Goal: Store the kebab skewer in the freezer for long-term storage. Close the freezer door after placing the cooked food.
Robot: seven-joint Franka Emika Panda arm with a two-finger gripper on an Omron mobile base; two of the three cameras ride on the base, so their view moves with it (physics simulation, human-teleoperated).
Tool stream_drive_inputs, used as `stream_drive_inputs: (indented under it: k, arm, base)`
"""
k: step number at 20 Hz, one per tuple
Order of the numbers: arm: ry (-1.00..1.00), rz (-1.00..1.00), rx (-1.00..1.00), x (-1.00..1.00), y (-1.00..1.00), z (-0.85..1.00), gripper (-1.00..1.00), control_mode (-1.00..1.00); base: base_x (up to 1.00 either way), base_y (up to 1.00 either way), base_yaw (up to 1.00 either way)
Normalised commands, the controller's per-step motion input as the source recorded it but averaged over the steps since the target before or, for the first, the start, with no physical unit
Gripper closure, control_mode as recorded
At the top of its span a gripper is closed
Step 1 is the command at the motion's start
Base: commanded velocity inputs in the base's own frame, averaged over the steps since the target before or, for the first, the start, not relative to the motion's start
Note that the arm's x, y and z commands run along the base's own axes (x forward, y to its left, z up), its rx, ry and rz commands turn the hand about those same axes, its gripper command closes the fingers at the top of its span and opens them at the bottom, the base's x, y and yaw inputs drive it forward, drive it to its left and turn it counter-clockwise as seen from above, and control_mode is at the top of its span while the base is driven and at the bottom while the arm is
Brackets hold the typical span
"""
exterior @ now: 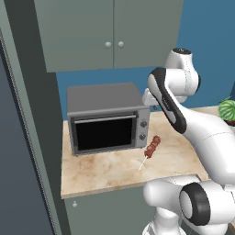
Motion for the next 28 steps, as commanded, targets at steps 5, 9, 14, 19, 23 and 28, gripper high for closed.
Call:
stream_drive_inputs:
  k: [5,9,14,19,23,28]
  arm:
    - [0.00,0.00,0.00,0.00,0.00,0.00,-1.00,-1.00]
    - [0.08,-0.06,0.00,0.00,0.00,-0.19,-1.00,-1.00]
    - [0.10,-0.07,0.00,0.00,0.00,-0.24,-1.00,-1.00]
    - [0.13,-0.05,0.00,0.00,0.00,-0.24,-1.00,-1.00]
    - [0.10,-0.02,0.00,0.00,0.00,-0.16,-1.00,-1.00]
    - [0.01,0.00,0.00,0.00,0.00,-0.14,-1.00,-1.00]
  base:
    - [0.00,0.00,0.00]
    - [0.00,0.00,0.00]
    - [0.00,0.00,0.00]
    - [0.00,0.00,0.00]
    - [0.00,0.00,0.00]
    - [0.00,0.00,0.00]
